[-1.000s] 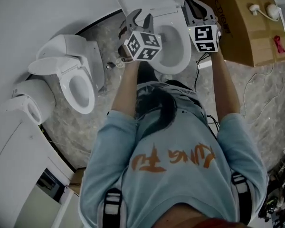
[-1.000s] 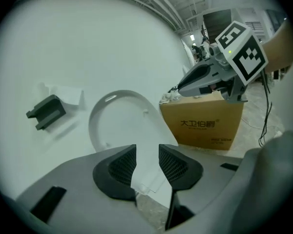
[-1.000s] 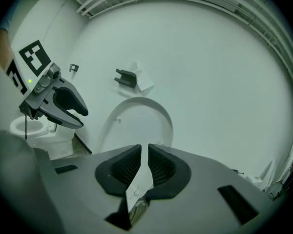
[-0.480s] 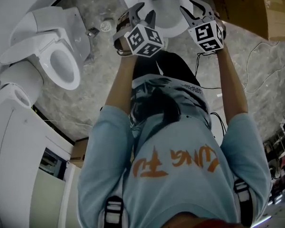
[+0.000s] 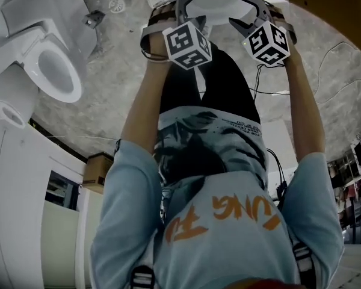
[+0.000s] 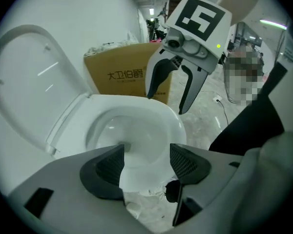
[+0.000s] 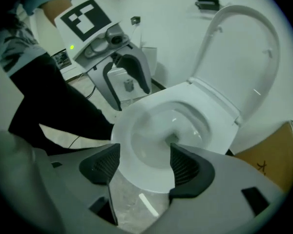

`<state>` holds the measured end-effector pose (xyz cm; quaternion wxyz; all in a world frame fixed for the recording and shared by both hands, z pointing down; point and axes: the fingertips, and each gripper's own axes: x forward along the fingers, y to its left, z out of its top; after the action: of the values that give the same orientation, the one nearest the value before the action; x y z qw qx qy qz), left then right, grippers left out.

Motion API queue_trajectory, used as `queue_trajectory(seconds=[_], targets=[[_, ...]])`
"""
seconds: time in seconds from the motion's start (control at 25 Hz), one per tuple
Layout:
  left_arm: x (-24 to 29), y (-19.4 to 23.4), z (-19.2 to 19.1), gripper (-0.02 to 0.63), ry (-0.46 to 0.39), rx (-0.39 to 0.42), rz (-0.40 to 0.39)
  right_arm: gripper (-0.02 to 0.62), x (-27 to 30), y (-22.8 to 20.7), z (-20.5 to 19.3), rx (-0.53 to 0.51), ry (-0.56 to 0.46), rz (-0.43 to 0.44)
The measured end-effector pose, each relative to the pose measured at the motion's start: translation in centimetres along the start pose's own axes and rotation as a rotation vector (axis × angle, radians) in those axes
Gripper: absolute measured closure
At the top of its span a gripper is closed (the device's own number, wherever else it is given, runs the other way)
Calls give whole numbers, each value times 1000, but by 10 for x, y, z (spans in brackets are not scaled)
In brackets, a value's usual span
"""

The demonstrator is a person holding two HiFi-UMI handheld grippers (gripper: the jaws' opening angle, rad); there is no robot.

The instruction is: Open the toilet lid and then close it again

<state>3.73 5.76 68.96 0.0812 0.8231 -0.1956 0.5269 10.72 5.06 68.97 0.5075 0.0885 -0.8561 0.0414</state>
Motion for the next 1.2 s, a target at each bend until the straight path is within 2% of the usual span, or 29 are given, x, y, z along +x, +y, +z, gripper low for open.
queue_trajectory(seconds=[0.12, 0.32, 0.44, 0.6, 0.64, 0.72, 0.84, 1.0, 1.2], targets=[[29, -27, -7, 288, -25, 34, -99, 239, 31, 24, -26, -110, 71, 96], [72, -55, -31, 265, 36, 123, -196, 226, 70, 44, -50, -212, 137, 176], [88, -58, -41, 256, 57, 160, -234, 227, 89, 51, -61, -298, 179, 217], [89, -58, -39, 249, 58, 146, -307, 230, 106, 58, -77, -430, 250, 255], [89, -61, -40, 249, 69, 161, -327, 258, 107, 61, -79, -455, 264, 269], [89, -68, -42, 249, 92, 203, -358, 273, 108, 62, -80, -484, 292, 295], [93, -74, -40, 249, 109, 235, -358, 288, 104, 61, -79, -504, 327, 319], [96, -77, -41, 249, 124, 279, -331, 296, 98, 62, -73, -515, 315, 335], [88, -76, -46, 250, 132, 399, -236, 296, 75, 65, -59, -478, 283, 370]])
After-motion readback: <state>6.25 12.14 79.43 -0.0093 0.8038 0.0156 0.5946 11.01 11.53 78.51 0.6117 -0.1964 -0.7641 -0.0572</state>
